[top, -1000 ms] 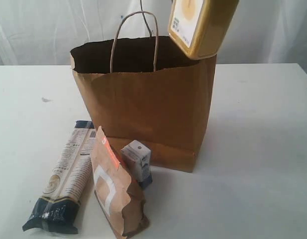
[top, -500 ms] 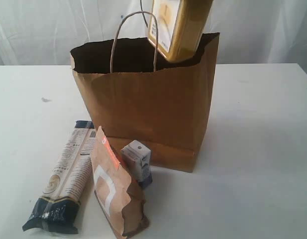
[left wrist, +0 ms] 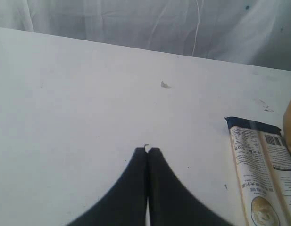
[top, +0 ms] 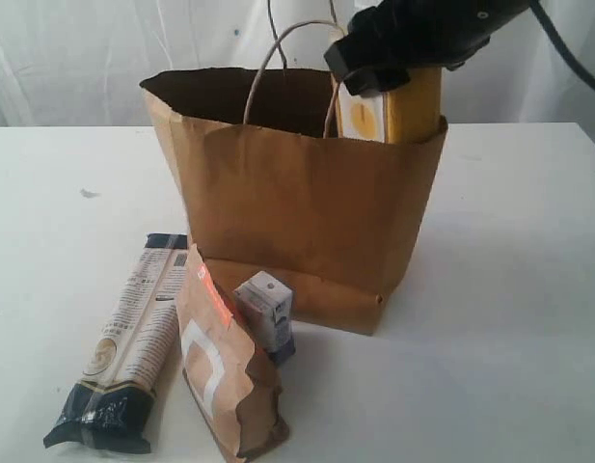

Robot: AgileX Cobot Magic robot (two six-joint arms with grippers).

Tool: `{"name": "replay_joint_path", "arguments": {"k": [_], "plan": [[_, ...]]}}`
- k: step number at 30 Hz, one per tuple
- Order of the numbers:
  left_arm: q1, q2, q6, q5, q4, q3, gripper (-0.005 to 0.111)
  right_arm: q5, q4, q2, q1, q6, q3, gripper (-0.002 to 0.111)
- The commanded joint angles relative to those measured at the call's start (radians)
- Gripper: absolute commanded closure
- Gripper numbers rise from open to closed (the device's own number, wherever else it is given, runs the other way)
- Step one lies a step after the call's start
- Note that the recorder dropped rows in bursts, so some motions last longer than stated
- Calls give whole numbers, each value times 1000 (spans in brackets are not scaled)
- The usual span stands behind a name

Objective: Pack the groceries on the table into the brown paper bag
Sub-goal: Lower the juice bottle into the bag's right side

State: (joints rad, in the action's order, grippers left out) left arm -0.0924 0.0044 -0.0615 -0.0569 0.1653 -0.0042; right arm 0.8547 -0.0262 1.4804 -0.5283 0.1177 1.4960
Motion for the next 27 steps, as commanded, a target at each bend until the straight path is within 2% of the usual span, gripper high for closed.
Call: {"name": "replay_joint_path", "arguments": {"k": [1, 7, 13, 20, 27], "plan": [[7, -4, -3, 3, 1, 4, 107, -17, -60, -21, 2, -35, 17, 108], [7, -4, -3, 3, 1, 4, 107, 3, -95, -23, 2, -71, 17, 108], [7, -4, -3, 3, 1, 4, 107, 49, -235, -33, 2, -156, 17, 108], [7, -4, -3, 3, 1, 4, 107, -12, -111, -36, 2, -118, 17, 108], [7, -4, -3, 3, 1, 4, 107, -73, -101, 25, 2, -118, 17, 108]]}}
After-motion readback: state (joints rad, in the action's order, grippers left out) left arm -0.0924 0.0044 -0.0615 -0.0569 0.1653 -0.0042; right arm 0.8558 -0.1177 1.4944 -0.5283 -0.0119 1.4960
